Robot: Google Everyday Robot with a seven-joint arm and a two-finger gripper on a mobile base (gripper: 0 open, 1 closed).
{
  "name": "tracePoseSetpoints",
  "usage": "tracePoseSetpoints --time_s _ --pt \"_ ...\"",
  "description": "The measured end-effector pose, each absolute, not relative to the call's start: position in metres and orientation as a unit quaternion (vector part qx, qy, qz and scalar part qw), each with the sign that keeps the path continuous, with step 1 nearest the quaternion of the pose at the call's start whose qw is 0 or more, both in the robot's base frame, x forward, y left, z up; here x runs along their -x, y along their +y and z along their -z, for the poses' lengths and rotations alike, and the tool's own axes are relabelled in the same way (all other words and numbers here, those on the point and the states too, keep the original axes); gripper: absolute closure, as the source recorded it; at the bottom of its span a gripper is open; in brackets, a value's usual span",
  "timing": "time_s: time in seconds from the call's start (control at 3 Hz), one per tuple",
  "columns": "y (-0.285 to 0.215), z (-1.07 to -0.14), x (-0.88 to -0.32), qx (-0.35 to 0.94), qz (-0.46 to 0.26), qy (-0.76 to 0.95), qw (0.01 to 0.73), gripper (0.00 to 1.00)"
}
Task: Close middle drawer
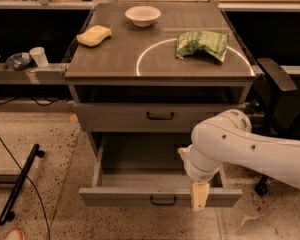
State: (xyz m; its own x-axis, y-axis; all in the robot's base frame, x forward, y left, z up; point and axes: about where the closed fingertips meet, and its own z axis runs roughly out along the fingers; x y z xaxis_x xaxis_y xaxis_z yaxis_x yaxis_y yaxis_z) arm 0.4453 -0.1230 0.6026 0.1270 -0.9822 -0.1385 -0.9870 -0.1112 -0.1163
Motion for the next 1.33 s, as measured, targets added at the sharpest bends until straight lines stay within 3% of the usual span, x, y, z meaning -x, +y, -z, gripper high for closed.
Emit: tracePoseSetpoints --time_s 0.67,1.0,1.33 --pt "-0.120 -0.571 -0.438 0.713 -0.064 0.690 0.110 0.00" --pt "-0.125 -0.556 -0.435 0.713 -0.075 0.692 0.084 0.00" --pt "-0.157 -0.522 -0.424 0.686 -0.073 0.721 0.065 0.18"
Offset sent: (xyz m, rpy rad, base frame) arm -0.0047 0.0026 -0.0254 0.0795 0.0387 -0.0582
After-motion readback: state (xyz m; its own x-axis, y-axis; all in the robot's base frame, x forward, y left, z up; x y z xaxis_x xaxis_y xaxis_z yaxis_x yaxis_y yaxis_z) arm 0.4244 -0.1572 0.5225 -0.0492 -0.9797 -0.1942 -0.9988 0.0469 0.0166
